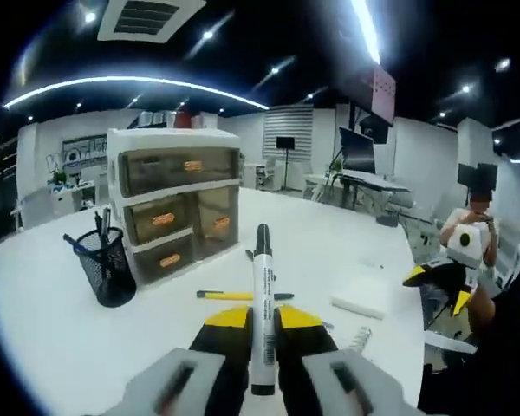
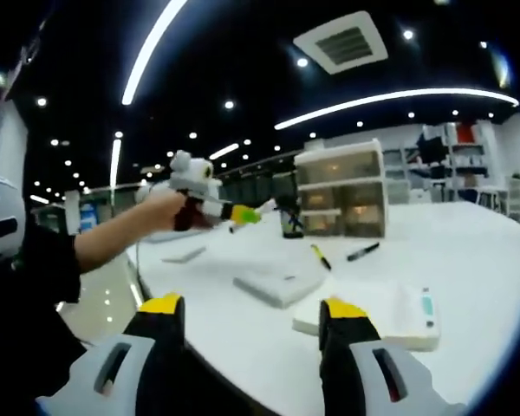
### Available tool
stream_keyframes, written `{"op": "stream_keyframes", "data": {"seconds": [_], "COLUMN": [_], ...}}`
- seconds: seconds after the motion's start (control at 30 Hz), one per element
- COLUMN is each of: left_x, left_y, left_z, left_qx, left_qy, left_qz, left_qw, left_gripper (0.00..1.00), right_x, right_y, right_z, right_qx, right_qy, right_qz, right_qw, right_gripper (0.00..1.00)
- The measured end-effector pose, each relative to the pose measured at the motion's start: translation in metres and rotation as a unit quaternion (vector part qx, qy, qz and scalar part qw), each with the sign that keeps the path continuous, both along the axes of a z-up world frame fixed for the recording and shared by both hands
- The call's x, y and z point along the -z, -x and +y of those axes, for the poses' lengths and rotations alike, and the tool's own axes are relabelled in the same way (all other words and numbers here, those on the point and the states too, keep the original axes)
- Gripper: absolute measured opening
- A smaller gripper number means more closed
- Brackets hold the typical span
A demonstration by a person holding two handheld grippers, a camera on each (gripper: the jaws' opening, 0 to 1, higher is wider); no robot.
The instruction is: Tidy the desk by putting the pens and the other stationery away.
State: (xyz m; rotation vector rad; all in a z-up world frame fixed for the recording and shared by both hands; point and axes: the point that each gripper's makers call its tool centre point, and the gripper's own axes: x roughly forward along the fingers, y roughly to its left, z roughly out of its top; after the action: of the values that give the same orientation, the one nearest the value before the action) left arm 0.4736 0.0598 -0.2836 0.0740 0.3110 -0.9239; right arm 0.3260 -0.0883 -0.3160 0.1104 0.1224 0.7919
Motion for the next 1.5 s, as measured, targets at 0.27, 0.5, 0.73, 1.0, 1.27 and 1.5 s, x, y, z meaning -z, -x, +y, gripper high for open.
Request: {"op": "stream_keyframes", "data": {"seconds": [0.27,0.5,0.73,1.0,1.27,1.5], "left_x": [0.009,0.011,-0.006,-0.015,-0.016,-0.014], "left_y": [0.041,0.071,0.088,0.106,0.118,0.125], "left_z": [0.021,0.034,0.054,0.064,0.053,0.039], "left_qx": [-0.017,-0.032,-0.049,-0.055,-0.038,-0.023], "left_qy": [0.039,0.053,0.088,0.112,0.116,0.115], "left_qz": [-0.018,-0.049,-0.083,-0.102,-0.108,-0.110], "left_qw": [0.9990,0.9969,0.9915,0.9869,0.9866,0.9870], "left_gripper": [0.10,0.10,0.10,0.10,0.10,0.10], "right_x": [-0.004,-0.007,-0.014,-0.017,-0.028,-0.038], "right_y": [-0.004,-0.005,-0.006,-0.005,-0.002,-0.002], "right_z": [0.003,0.013,0.016,0.021,0.030,0.040], "right_qx": [-0.003,-0.012,-0.012,-0.018,-0.027,-0.040], "right_qy": [-0.010,-0.018,-0.029,-0.035,-0.045,-0.058], "right_qz": [0.003,0.004,-0.001,-0.001,-0.009,-0.018], "right_qw": [0.9999,0.9997,0.9995,0.9992,0.9986,0.9974], "right_gripper": [0.59,0.59,0.60,0.60,0.60,0.60]}}
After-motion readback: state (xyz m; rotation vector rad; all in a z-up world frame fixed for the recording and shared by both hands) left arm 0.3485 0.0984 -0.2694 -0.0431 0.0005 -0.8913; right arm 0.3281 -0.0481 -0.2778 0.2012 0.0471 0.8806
